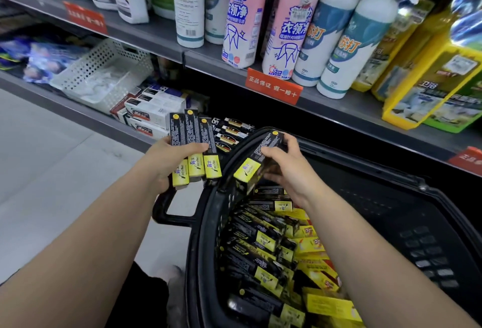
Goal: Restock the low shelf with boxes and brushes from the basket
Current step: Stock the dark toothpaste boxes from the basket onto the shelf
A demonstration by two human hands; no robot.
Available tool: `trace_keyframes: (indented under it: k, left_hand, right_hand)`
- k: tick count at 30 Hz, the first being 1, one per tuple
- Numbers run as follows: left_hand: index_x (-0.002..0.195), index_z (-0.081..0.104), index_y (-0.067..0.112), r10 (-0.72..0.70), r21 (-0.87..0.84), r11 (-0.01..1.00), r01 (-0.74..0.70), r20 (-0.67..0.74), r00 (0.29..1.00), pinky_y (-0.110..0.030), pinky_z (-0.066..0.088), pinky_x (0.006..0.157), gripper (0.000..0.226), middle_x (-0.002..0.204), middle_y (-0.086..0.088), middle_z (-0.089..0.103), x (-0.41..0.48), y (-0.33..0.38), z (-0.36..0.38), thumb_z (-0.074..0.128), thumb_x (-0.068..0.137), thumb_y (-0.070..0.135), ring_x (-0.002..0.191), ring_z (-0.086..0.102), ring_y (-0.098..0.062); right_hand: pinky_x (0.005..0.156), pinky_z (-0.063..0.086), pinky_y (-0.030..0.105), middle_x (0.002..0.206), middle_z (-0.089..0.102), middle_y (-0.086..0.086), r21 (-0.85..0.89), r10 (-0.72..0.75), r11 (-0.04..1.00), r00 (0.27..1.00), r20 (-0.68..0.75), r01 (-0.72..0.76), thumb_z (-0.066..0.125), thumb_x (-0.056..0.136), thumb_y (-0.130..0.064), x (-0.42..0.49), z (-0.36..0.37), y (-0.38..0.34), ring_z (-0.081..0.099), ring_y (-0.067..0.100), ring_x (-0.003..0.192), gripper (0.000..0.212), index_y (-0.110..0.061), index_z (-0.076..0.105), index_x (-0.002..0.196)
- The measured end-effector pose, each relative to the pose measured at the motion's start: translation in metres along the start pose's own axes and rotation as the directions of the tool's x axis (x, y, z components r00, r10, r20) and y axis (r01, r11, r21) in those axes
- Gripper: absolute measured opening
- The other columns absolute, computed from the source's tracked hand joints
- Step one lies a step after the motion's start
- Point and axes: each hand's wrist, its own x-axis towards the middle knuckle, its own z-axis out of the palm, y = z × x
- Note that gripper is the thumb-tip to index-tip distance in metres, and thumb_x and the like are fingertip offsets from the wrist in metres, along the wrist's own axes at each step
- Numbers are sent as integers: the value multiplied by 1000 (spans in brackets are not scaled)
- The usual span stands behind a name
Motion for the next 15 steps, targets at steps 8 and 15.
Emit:
trace_keyframes:
  k: [8, 15]
  left_hand:
    - [119, 54, 12, -37, -35, 999, 41, 106, 994, -26, 44, 39, 58, 87, -13, 72, -11, -9, 45, 81, 70, 27, 59, 65, -26]
    - [97, 66, 10, -164, -247, 936, 252, 327, 931, -28, 52, 45, 28, 72, -7, 73, -32, -21, 95, 73, 76, 27, 52, 67, -20]
  right_hand:
    - [51, 51, 18, 94, 67, 8, 20, -33, 999, 962, -271, 40, 81, 69, -29, 1, -43, -18, 66, 9, 60, 60, -20, 38, 109]
    - [67, 46, 23, 91, 57, -9, -376, -242, 922, 892, -383, 89, 79, 64, -50, 7, -68, -30, 57, 6, 83, 38, -32, 53, 85]
